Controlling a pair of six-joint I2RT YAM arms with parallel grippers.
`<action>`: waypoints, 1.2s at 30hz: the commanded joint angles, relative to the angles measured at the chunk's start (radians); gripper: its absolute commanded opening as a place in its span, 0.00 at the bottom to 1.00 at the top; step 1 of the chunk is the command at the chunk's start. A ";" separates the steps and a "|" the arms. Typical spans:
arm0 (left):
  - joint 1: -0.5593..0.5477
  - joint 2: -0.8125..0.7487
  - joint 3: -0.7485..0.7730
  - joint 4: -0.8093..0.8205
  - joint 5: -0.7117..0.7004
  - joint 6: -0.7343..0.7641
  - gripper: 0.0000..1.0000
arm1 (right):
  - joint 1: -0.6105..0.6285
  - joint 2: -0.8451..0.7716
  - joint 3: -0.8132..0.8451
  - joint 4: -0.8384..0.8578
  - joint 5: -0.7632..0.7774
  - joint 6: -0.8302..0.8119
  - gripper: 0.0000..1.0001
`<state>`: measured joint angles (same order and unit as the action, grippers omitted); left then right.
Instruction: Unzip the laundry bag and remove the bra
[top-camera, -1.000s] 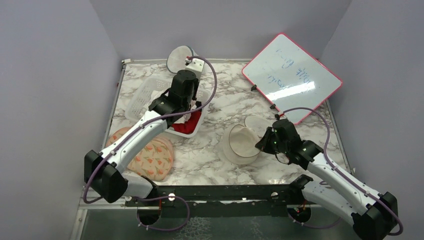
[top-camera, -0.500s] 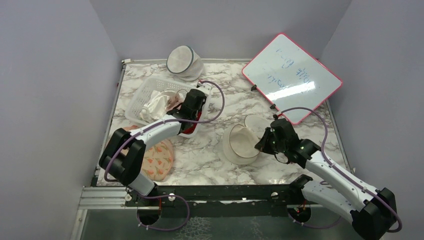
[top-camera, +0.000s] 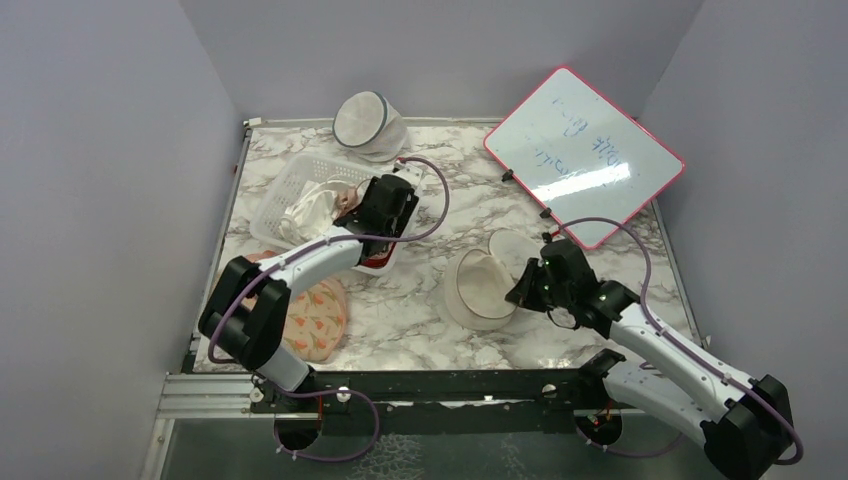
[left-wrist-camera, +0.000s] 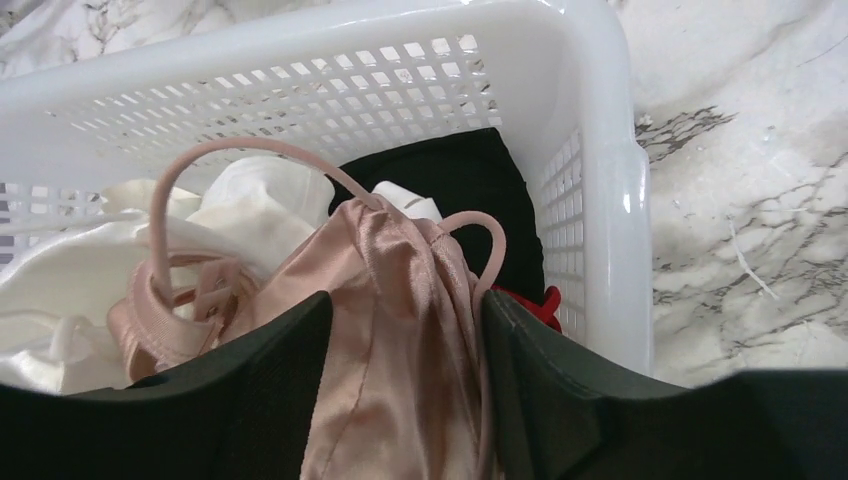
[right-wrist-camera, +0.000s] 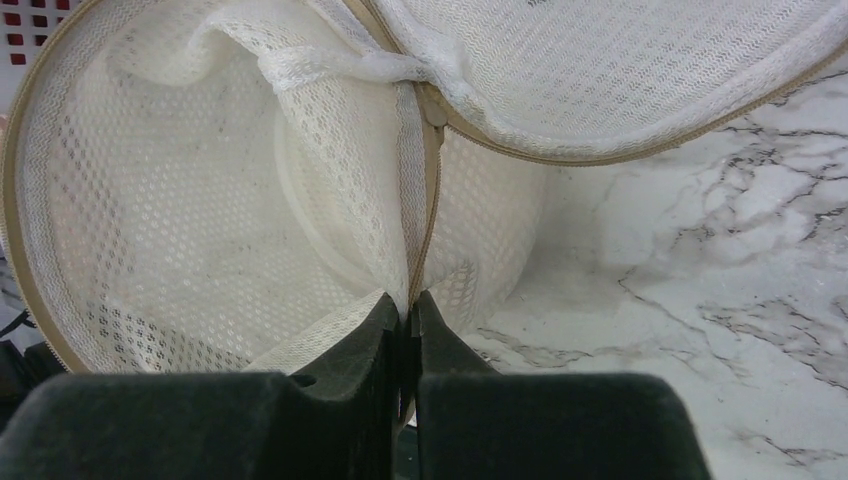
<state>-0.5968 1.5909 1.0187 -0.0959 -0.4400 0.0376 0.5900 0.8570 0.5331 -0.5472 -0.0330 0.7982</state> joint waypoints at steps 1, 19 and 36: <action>0.002 -0.143 -0.068 0.085 0.043 0.008 0.53 | 0.006 0.029 0.013 0.064 -0.085 -0.018 0.06; -0.023 -0.424 -0.259 0.323 0.065 0.066 0.97 | 0.006 -0.061 0.073 0.055 -0.126 -0.097 0.72; -0.032 -0.428 -0.264 0.320 0.041 0.076 0.97 | -0.070 0.021 0.293 -0.136 0.295 -0.033 1.00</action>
<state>-0.6231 1.1851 0.7677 0.1936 -0.4004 0.1066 0.5770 0.8291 0.8185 -0.6899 0.2352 0.7460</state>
